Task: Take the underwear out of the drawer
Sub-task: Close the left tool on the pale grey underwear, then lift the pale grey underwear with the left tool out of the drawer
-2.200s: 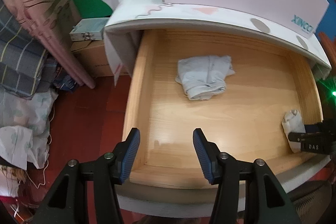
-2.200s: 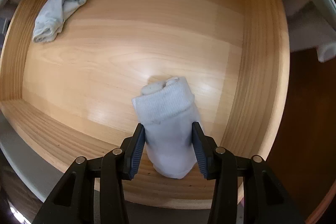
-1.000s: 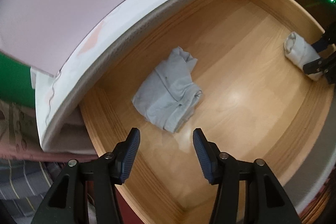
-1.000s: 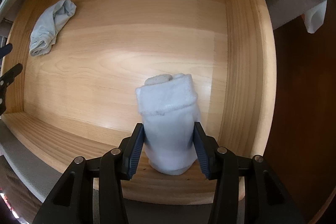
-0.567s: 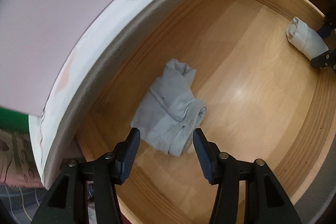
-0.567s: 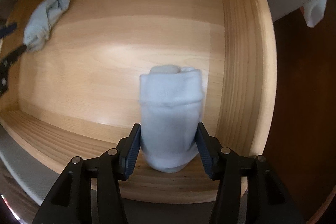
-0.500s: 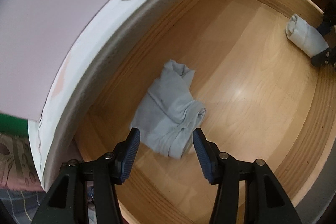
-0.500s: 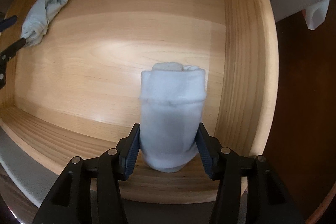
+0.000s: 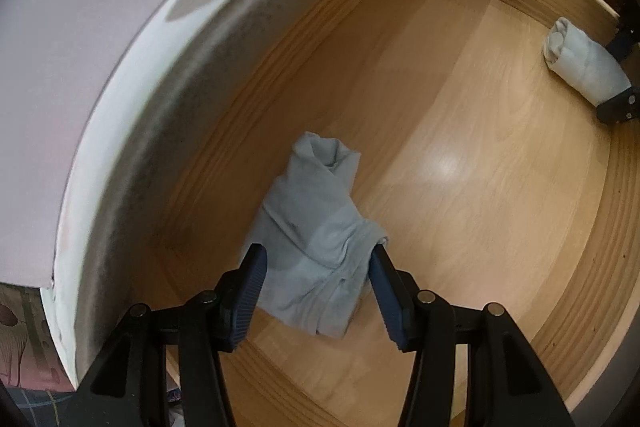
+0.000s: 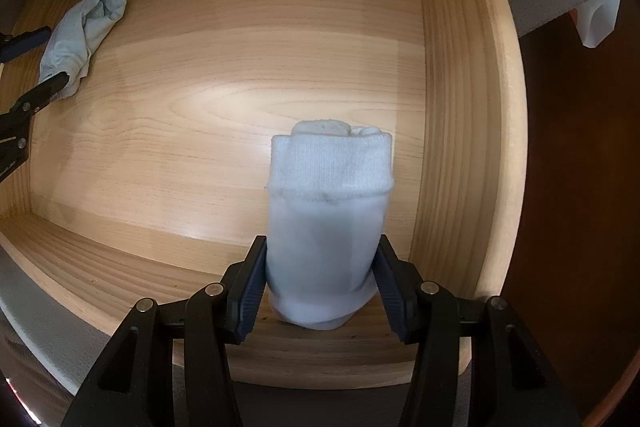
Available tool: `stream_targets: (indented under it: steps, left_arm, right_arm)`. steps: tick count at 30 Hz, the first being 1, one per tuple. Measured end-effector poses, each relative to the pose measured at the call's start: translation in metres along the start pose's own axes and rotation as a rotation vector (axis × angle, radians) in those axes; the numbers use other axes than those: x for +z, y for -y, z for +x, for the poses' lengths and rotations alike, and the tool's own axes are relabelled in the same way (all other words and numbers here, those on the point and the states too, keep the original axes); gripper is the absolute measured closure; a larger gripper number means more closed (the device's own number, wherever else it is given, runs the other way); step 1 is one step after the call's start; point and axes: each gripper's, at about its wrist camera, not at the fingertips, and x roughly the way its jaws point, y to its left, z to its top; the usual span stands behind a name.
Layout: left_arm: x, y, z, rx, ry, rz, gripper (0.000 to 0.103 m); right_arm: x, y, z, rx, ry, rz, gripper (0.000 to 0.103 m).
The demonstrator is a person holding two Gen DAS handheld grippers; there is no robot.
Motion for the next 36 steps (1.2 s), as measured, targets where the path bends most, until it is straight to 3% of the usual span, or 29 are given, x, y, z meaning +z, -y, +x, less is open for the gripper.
stream_targets:
  steps: [20, 23, 24, 29, 36]
  left_arm:
    - [0.012, 0.016, -0.003, 0.024, 0.020, 0.000, 0.049]
    - [0.006, 0.014, -0.005, 0.006, 0.019, -0.035, 0.054]
    - [-0.011, 0.014, -0.008, 0.005, 0.018, -0.044, 0.055]
    - [-0.014, 0.002, -0.004, -0.013, -0.013, -0.093, 0.066]
    - [-0.013, -0.001, -0.003, -0.055, -0.096, -0.155, 0.067]
  right_arm:
    - [-0.004, -0.004, 0.003, 0.003, 0.001, 0.004, 0.052]
    - [-0.004, -0.005, 0.003, 0.004, 0.002, 0.001, 0.051]
    - [-0.004, -0.005, 0.003, 0.005, 0.002, 0.001, 0.051]
    - [-0.005, -0.006, 0.003, 0.004, 0.002, 0.001, 0.051]
    - [-0.007, -0.007, 0.004, 0.012, 0.007, -0.006, 0.051]
